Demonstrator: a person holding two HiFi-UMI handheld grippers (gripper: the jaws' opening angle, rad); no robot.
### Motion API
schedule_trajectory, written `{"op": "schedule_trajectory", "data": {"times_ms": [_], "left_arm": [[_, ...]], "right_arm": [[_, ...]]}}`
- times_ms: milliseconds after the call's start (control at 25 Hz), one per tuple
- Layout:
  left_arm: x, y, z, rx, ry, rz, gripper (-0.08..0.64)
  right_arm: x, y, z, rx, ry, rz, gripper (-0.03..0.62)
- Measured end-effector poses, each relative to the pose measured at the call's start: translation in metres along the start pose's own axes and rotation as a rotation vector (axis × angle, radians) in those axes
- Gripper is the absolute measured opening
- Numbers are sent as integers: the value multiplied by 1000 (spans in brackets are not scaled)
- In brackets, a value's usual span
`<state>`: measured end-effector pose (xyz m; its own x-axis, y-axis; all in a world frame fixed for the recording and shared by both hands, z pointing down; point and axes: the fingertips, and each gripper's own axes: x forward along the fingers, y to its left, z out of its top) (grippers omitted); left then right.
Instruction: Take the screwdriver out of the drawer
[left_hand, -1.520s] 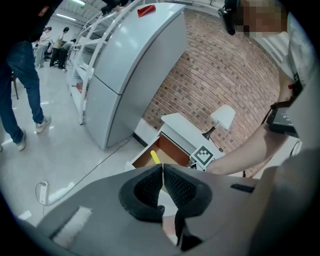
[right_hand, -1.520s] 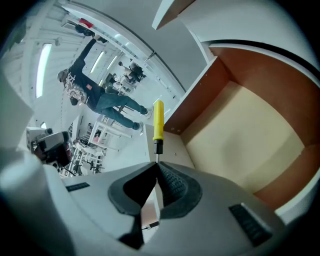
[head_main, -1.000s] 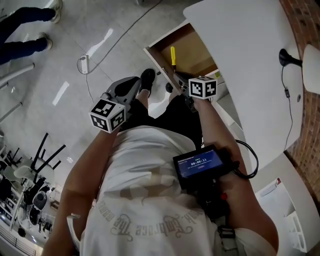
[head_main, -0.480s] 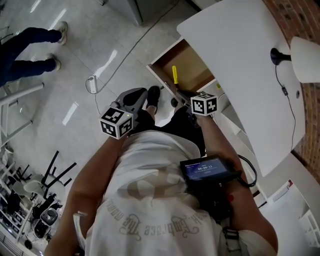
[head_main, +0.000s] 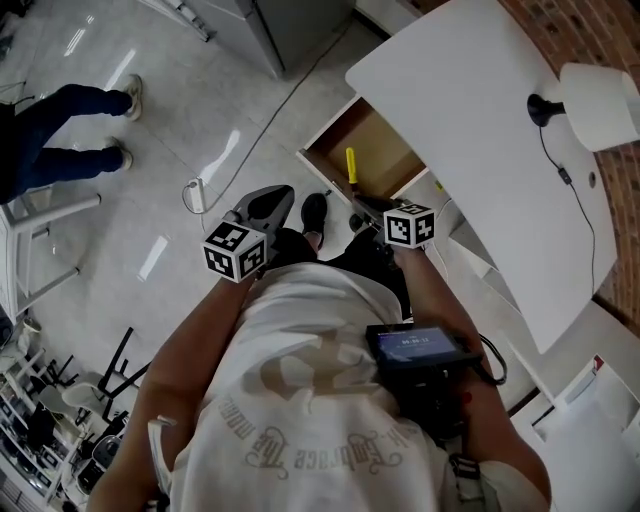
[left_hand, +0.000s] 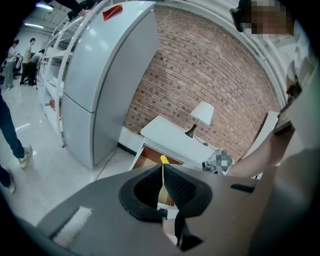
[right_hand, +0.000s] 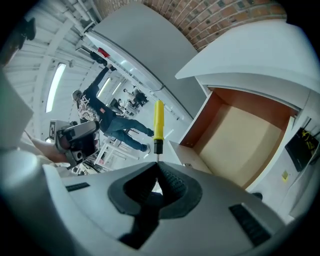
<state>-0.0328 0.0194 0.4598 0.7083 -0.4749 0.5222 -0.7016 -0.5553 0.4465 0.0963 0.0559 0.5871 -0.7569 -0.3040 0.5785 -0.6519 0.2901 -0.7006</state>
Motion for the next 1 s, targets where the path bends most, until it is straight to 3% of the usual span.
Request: {"op": "schedule_trajectory", "data": {"times_ms": [600,1000], "left_arm": [[12,-15,28,92,0,-94,14],[17,-24,40,130,-9,-142,14]], "right_arm": [[-39,32,45,-43,-203,-9,14],[-64,52,67,17,-367,31,14]]}}
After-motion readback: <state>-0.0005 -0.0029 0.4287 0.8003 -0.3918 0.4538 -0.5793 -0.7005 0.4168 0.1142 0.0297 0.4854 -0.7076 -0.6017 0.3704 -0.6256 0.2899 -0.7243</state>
